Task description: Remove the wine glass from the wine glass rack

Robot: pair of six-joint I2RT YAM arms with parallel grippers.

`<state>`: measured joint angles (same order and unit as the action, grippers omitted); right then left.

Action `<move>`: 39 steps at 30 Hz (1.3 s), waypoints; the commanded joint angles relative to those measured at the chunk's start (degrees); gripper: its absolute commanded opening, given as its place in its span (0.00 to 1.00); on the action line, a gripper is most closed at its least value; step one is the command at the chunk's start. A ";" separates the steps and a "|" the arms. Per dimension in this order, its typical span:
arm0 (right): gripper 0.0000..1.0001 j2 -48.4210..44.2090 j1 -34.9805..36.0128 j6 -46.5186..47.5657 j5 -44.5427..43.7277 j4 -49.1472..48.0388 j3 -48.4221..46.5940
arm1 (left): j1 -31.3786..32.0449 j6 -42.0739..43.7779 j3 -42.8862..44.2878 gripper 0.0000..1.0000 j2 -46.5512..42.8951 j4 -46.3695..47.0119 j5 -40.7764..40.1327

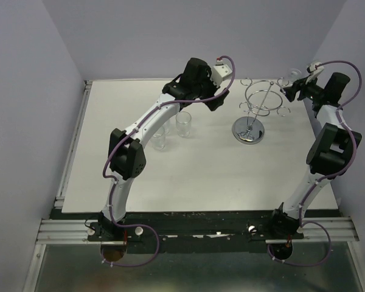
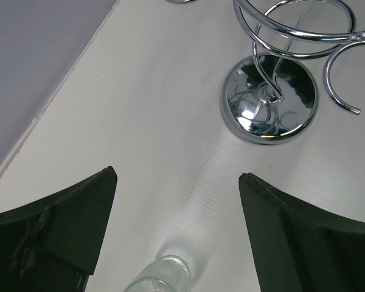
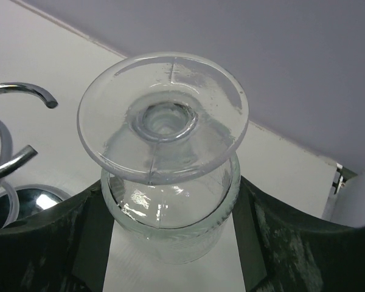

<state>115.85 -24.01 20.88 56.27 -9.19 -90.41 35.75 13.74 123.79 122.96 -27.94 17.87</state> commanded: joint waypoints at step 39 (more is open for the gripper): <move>0.01 -49.49 30.41 -2.16 4.82 47.42 11.13 | 12.50 45.75 -53.73 0.88 -52.29 40.95 2.87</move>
<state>67.81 1.72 19.11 57.45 31.62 -78.26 45.95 46.54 72.86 73.08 9.41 18.98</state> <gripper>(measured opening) 0.755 0.904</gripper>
